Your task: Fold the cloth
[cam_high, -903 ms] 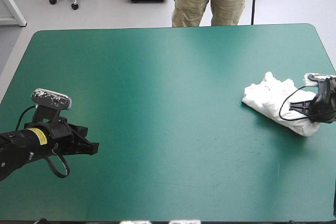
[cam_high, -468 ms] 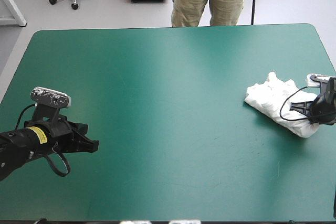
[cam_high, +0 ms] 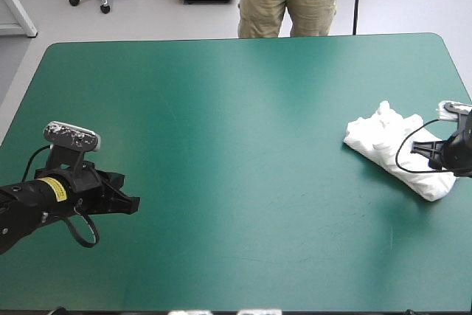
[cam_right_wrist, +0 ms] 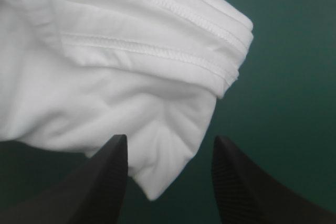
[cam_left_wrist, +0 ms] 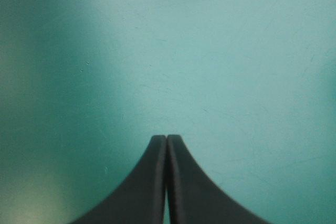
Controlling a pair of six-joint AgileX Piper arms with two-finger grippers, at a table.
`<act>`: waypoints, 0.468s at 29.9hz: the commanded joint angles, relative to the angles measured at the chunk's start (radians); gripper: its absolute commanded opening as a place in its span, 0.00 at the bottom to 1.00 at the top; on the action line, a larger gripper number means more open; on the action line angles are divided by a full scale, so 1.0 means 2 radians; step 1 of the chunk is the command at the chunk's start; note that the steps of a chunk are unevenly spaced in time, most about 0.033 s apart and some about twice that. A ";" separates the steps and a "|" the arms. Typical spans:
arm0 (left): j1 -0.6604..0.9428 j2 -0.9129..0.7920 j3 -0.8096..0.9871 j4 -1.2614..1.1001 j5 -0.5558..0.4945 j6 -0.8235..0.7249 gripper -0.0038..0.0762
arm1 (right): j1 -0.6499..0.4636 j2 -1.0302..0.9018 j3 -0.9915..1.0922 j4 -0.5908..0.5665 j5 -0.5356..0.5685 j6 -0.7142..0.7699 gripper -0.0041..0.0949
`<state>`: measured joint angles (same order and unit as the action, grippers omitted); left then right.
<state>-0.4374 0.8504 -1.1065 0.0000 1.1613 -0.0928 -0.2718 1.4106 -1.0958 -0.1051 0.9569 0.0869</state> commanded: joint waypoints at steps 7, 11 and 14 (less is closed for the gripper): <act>0.000 -0.002 -0.012 -0.003 -0.030 0.008 0.04 | 0.028 -0.175 -0.019 0.132 0.018 -0.065 0.39; 0.000 -0.002 -0.012 -0.003 -0.030 0.019 0.04 | 0.088 -0.241 -0.019 0.140 0.035 -0.089 0.39; 0.000 -0.003 -0.012 -0.003 -0.028 0.019 0.04 | 0.137 -0.284 -0.019 0.137 0.073 -0.089 0.39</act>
<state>-0.4374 0.8504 -1.1065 0.0000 1.1588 -0.0595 -0.0585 0.9114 -1.1048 0.1648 1.0842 -0.0729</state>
